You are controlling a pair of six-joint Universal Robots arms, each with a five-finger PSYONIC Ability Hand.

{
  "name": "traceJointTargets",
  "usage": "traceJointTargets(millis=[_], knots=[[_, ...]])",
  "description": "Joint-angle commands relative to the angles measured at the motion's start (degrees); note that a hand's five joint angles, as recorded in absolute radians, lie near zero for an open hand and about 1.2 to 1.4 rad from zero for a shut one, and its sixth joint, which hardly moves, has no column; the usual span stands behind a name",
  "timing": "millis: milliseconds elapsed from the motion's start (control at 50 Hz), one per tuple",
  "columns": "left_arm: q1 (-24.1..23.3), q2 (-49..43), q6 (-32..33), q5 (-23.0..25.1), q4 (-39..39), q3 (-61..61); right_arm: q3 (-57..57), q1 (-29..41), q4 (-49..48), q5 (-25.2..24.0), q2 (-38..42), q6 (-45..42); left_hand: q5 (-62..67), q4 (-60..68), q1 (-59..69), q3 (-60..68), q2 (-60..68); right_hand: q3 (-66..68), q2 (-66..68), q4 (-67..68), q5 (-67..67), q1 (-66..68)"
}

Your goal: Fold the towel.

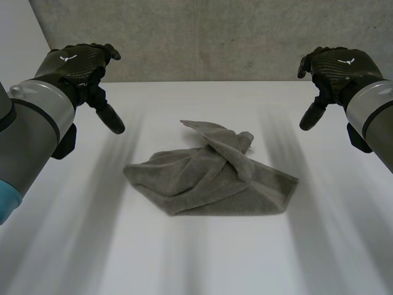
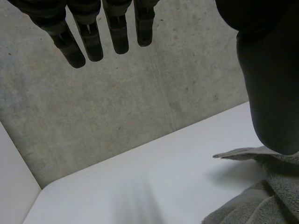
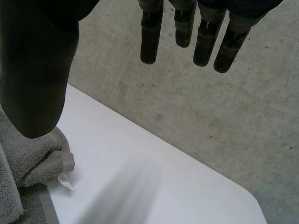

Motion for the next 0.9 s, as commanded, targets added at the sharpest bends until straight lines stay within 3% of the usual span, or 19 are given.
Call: traceJointTargets(millis=[20, 220, 340, 380, 460, 480, 520, 580, 700, 820, 900], knots=[[0.03, 0.08, 0.07, -0.09, -0.01, 0.14, 0.26, 0.03, -0.14, 0.18, -0.04, -0.03, -11.85, -3.92, -4.3, -3.48, -3.75, -3.66, -4.05, -4.31, -3.36, -2.93], [0.21, -0.26, 0.07, 0.17, 0.25, -0.82, 0.79, 0.21, -0.76, -0.26, -0.12, 0.06, -11.85, -3.92, -4.3, -3.48, -3.75, -3.66, -4.05, -4.31, -3.36, -2.93], [0.29, -5.78, -0.01, 2.01, 3.31, -3.8, 4.13, 1.26, -6.21, -5.98, 1.37, -0.82, -12.53, -4.59, -4.97, -4.15, -4.43, -3.66, -4.05, -4.31, -3.36, -2.93], [0.21, -7.47, -0.01, 2.11, 5.08, -4.6, 3.78, 1.61, -6.91, -11.48, 6.44, -1.17, -12.36, -4.42, -4.8, -3.98, -4.26, -3.66, -4.05, -4.31, -3.36, -2.93], [0.29, -13.15, 0.77, 2.11, 11.73, -6.09, 2.98, 1.7, -7.0, -12.65, 9.19, -1.35, -11.52, -3.59, -3.97, -3.15, -3.42, -3.66, -4.05, -4.31, -3.36, -2.93], [0.3, -13.19, 0.78, 2.11, 11.76, -6.1, 0.37, 2.4, -6.91, -13.18, 13.28, -1.69, -11.52, -3.58, -3.96, -3.14, -3.42, -3.66, -4.05, -4.31, -3.36, -2.93], [0.38, -20.01, 4.79, 2.28, 16.67, -5.4, -1.92, 4.58, -6.91, -13.18, 17.24, -1.96, -10.35, -2.41, -2.79, -1.97, -2.25, -3.66, -4.05, -4.31, -3.36, -2.93], [0.56, -22.24, 7.54, 2.28, 17.3, -4.78, -5.35, 8.63, -7.52, -13.18, 22.88, -2.92, -9.84, -1.9, -2.28, -1.46, -1.74, -3.66, -4.05, -4.31, -3.36, -2.93], [0.82, -30.22, 19.38, 2.11, 17.3, -2.15, -12.12, 13.64, -7.7, -13.53, 31.5, -10.46, -9.0, -1.06, -1.44, -0.62, -0.9, -1.41, -1.8, -2.06, -1.11, -0.68], [0.91, -33.48, 21.78, 2.11, 17.48, -0.57, -19.23, 16.55, -7.44, -12.74, 38.53, -18.21, -3.81, 4.13, 3.75, 4.57, 4.29, 0.79, 0.4, 0.14, 1.09, 1.52], [0.91, -34.28, 21.78, 2.28, 17.48, -0.04, -22.84, 16.64, -6.74, -12.04, 40.65, -18.83, 2.75, 10.68, 10.3, 11.12, 10.85, 4.64, 4.25, 3.99, 4.94, 5.37]])
